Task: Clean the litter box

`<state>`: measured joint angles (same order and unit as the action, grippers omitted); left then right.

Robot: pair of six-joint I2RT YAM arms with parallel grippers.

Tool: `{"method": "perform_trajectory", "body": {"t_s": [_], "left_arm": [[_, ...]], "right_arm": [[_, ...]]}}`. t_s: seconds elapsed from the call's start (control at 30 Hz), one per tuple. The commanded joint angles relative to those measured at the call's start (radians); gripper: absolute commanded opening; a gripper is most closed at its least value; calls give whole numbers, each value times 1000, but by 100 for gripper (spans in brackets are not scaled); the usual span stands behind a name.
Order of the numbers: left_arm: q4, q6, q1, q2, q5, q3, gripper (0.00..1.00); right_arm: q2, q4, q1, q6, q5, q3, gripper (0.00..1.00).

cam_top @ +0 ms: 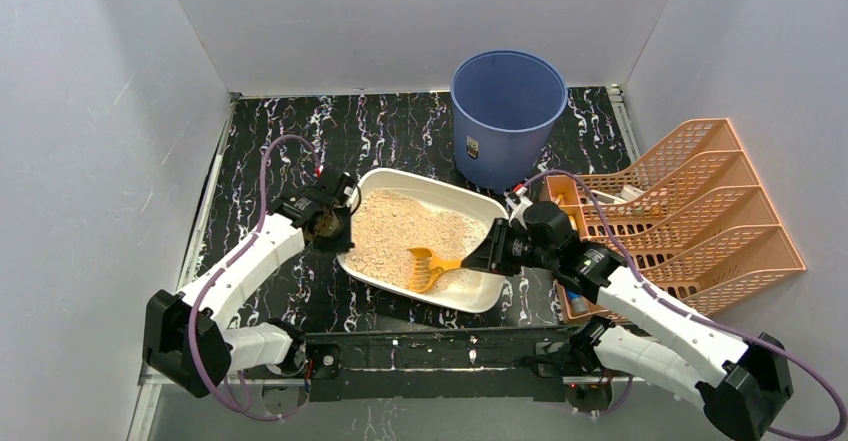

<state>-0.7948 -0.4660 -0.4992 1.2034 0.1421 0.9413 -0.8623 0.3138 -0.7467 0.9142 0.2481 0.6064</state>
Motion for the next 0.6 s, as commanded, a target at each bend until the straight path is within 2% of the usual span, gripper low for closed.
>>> {"method": "perform_trajectory", "body": {"t_s": [0.0,0.2,0.57], "left_arm": [[53,-66,-4,-68,-30,122,0],[17,-84,-11,-85,-24,195,0],[5,-110,-71,-43,16,361,0]], "right_arm": [[-54,-92,-62,87,-23,-66,1],[-108,-238,-84,160,-13,-100,1],[-307,-565,-93,241,146,-75,1]]}}
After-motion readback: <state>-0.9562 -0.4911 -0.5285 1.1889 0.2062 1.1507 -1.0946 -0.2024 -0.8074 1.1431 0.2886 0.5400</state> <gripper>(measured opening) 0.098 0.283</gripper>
